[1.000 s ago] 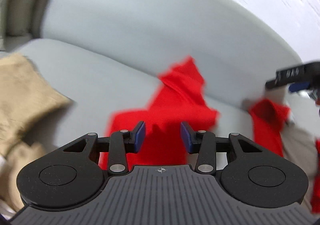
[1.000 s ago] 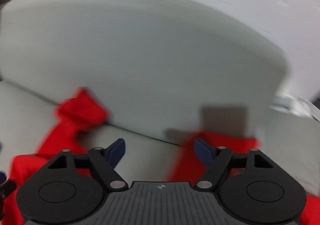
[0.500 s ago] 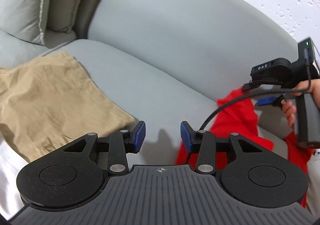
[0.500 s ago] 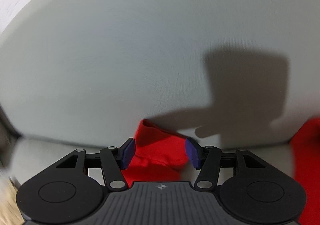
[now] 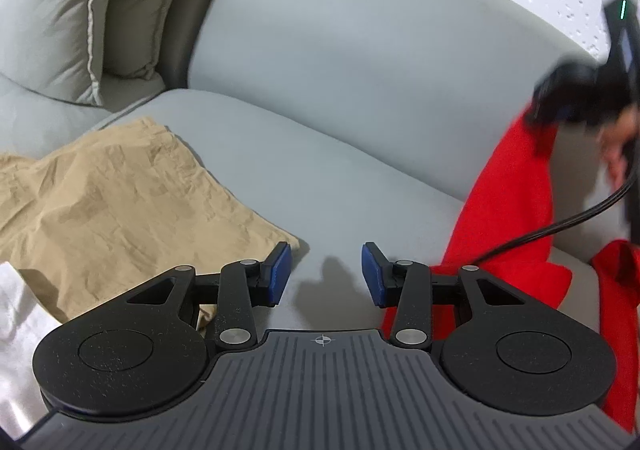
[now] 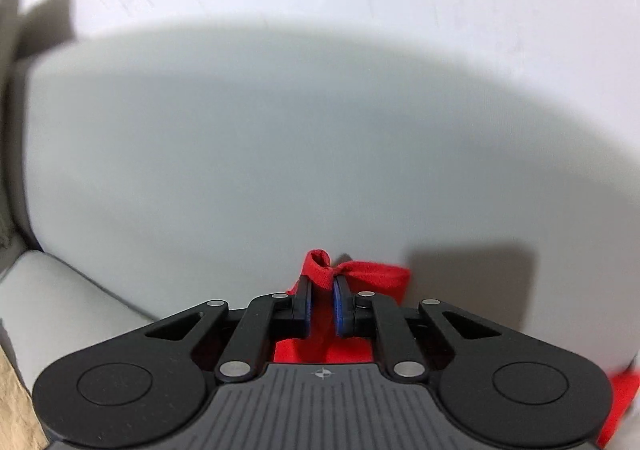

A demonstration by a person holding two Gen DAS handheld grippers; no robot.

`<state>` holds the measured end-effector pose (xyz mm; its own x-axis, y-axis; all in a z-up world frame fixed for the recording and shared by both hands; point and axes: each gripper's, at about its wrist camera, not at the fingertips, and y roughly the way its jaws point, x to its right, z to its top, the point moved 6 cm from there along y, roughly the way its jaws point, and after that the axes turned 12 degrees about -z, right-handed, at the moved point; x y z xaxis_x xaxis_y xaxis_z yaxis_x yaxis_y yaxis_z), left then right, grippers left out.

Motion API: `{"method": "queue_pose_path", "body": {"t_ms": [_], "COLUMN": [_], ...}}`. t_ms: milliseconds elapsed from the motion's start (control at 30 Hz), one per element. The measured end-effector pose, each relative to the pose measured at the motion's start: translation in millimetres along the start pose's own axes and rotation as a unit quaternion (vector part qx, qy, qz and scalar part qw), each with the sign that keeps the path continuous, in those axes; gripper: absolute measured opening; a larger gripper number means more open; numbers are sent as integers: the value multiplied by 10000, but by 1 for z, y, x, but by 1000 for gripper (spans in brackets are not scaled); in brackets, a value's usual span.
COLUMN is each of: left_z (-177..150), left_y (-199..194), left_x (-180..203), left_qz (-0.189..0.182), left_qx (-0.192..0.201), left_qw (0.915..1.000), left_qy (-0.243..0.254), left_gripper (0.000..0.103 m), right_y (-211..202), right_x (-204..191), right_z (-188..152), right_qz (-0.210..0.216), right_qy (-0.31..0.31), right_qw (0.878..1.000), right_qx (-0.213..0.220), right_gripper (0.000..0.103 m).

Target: Fold clothes

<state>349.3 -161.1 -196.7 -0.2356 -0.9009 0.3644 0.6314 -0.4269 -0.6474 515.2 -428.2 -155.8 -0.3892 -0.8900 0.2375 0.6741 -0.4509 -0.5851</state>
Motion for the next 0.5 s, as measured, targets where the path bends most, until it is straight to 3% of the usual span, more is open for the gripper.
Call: {"method": "queue_pose_path", "body": {"t_ms": [200, 367, 500], "left_z": [1, 1, -1], "left_y": [-6, -1, 6], "left_x": [-6, -17, -21], "left_qz": [79, 191, 208], "left_qx": [47, -9, -93], "left_qw": [10000, 9997, 9995], "left_qy": [11, -122, -204], "left_gripper": [46, 46, 46], "right_y": [-41, -49, -19], "right_x": [-16, -10, -31], "right_z": [57, 78, 64], "right_qz": [-144, -352, -659], "right_qy": [-180, -45, -558], "right_qw": [9935, 9900, 9848], "right_qx": [1112, 1364, 1504], "right_gripper": [11, 11, 11]}}
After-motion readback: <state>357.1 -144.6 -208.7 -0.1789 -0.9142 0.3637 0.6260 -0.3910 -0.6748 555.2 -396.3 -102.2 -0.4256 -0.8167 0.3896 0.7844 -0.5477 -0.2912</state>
